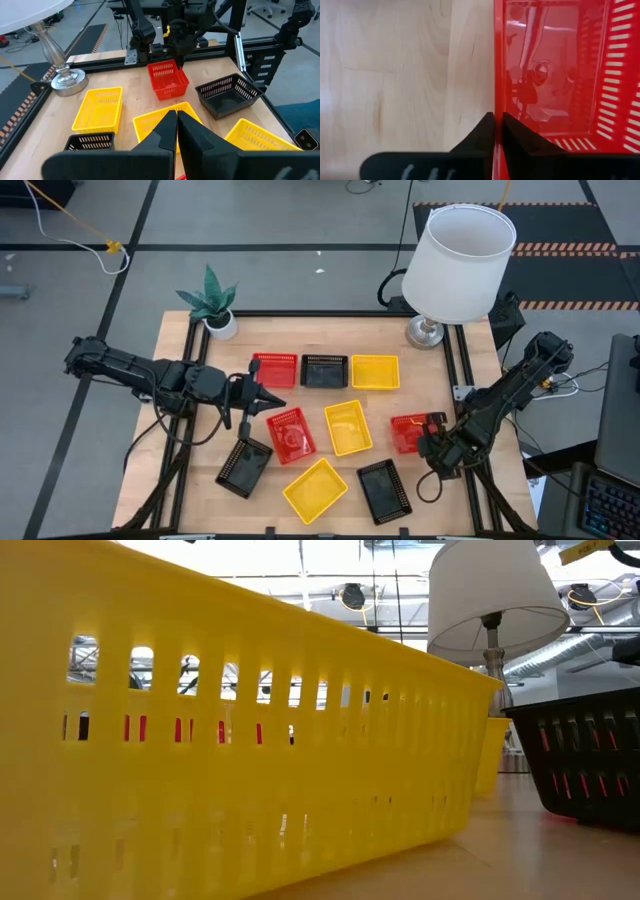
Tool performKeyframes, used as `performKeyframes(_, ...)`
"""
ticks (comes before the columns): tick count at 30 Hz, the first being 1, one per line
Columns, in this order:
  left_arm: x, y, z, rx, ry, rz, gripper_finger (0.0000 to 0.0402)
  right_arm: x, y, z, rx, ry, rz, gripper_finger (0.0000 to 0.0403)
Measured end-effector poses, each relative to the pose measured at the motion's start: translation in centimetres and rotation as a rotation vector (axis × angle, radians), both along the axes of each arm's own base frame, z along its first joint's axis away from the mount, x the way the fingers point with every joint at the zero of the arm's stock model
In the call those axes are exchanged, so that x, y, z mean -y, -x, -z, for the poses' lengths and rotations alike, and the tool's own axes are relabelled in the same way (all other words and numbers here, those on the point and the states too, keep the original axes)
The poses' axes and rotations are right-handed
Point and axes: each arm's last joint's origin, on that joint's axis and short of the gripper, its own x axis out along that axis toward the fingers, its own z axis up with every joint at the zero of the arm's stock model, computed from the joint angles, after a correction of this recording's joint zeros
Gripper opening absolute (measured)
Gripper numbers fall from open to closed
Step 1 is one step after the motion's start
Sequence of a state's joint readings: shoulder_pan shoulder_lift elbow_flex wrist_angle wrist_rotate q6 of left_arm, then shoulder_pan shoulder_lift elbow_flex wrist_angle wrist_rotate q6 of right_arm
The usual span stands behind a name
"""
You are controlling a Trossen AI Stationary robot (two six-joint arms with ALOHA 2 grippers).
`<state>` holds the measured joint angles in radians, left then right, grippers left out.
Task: Stack baskets by color
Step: Stack the bottom right red bin on top of the top red bin
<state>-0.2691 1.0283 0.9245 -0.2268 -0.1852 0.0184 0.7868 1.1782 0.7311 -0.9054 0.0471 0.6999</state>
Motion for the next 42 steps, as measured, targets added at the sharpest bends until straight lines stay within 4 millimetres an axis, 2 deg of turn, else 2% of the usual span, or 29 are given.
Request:
performKeyframes(5,0.1,-0.5,0.0,0.022,0.018,-0.005,0.0017,-0.6,-0.6,-2.2,0.027,-0.03,0.042,0.0006)
performKeyframes(13,0.6,-2.2,0.1,0.104,-0.04,0.016,0.0017,-0.7,-2.2,-8.5,0.184,-0.008,0.113,0.0005)
performKeyframes(17,0.7,-2.5,-0.1,0.133,-0.043,0.018,0.0019,-0.3,-3.0,-10.9,0.228,0.038,0.145,0.0004)
performKeyframes(21,0.7,-2.6,-0.7,0.154,-0.028,0.013,0.0045,0.0,-4.6,-12.4,0.234,0.114,0.151,0.0004)
performKeyframes(28,1.3,-3.5,-1.5,0.141,-0.023,0.002,0.0138,0.7,-9.2,-14.0,0.25,0.231,0.066,0.0004)
performKeyframes(31,1.9,-4.4,-1.7,0.121,-0.031,0.006,0.0162,1.5,-11.2,-14.3,0.265,0.307,0.038,0.0004)
performKeyframes(37,3.5,-6.8,-1.7,0.049,-0.191,-0.014,0.017,3.1,-13.9,-13.9,0.297,0.414,0.029,0.0004)
performKeyframes(42,4.6,-8.6,0.0,0.029,-0.448,0.075,0.017,3.7,-14.8,-13.6,0.362,0.505,0.063,0.0004)
